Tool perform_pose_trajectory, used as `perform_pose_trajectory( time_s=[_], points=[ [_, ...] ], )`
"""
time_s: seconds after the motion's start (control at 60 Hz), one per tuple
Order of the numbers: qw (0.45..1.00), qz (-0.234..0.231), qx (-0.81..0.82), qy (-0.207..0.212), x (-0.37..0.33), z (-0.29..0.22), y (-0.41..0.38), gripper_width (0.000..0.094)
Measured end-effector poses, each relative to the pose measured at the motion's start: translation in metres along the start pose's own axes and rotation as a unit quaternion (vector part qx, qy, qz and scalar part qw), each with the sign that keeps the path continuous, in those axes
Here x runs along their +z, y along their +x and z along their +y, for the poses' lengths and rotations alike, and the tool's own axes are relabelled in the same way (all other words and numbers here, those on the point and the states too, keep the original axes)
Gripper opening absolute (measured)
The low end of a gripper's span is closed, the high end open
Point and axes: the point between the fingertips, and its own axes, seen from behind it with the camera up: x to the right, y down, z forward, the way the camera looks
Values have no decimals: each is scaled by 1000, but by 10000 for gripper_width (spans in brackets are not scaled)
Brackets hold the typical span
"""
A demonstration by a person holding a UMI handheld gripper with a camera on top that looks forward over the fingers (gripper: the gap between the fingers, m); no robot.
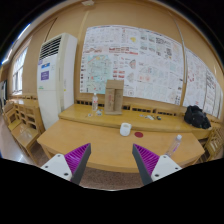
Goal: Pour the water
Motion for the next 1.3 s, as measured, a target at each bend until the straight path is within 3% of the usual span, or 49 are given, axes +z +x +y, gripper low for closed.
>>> perform_pose_trajectory(
  time_s=[0.217,0.417,0.533,0.783,0.983,1.167,1.25,1.3],
  points=[
    [999,30,27,-29,16,48,46,853],
    [993,75,39,-80,48,138,133,850],
    [990,105,29,-89,72,178,203,849],
    [987,143,22,-65,152,199,351,854],
    [990,127,53,-26,242,182,417,851],
    [993,101,67,-2,309,180,430,758],
    [991,120,55,12,322,181,444,525],
    [992,114,59,22,325,177,442,508]
  ],
)
